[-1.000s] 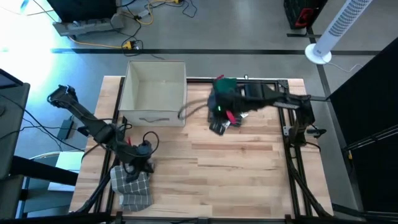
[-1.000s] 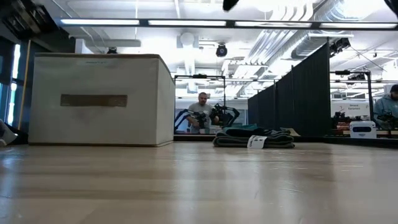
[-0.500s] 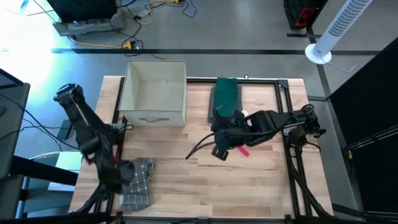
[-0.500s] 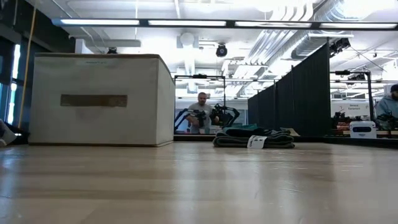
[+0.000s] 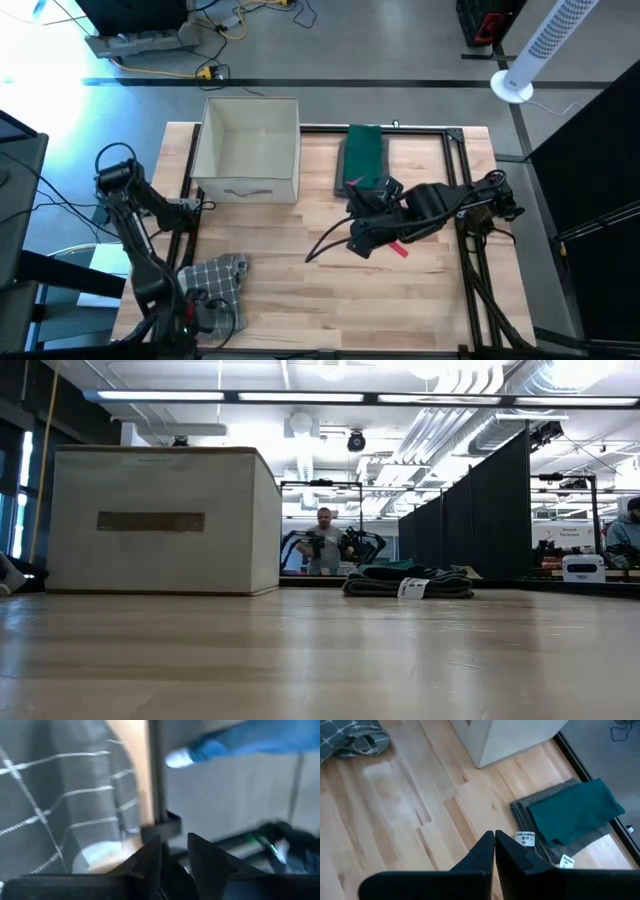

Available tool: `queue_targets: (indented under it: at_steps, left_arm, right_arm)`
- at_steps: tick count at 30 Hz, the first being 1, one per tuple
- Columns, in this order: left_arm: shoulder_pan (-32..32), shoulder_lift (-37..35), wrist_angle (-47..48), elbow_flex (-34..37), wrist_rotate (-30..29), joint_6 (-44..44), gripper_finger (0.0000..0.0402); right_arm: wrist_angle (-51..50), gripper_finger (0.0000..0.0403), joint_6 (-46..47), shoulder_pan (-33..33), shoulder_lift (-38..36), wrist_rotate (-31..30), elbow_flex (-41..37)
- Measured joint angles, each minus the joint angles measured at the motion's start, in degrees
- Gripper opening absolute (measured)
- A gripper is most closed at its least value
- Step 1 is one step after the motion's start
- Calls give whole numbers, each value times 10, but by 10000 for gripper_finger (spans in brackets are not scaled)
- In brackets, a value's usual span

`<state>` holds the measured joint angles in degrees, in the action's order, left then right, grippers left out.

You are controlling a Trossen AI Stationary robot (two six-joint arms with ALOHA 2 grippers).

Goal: Fold towel
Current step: Fold the gray patterned towel

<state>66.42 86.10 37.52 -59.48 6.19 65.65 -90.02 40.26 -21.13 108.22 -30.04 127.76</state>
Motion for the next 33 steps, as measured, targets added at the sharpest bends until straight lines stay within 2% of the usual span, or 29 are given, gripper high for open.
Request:
queue_targets:
  at_steps: [5,13,21,28,31,33]
  left_arm:
    - [14,48,2,0,-33,47,126]
    - [20,104,67,1,-42,95,129]
    - [20,107,32,1,-50,73,129]
    - [22,129,47,8,-40,73,129]
    - [15,130,48,15,-7,61,115]
    - [6,125,48,15,11,45,87]
  right_arm:
    - [0,0,-16,1,0,1,0]
    - [0,0,-32,1,0,17,0]
    - [0,0,-43,1,0,19,0]
    - [0,0,-43,1,0,19,0]
    - [0,0,-41,1,0,19,0]
    - [0,0,-33,1,0,19,0]
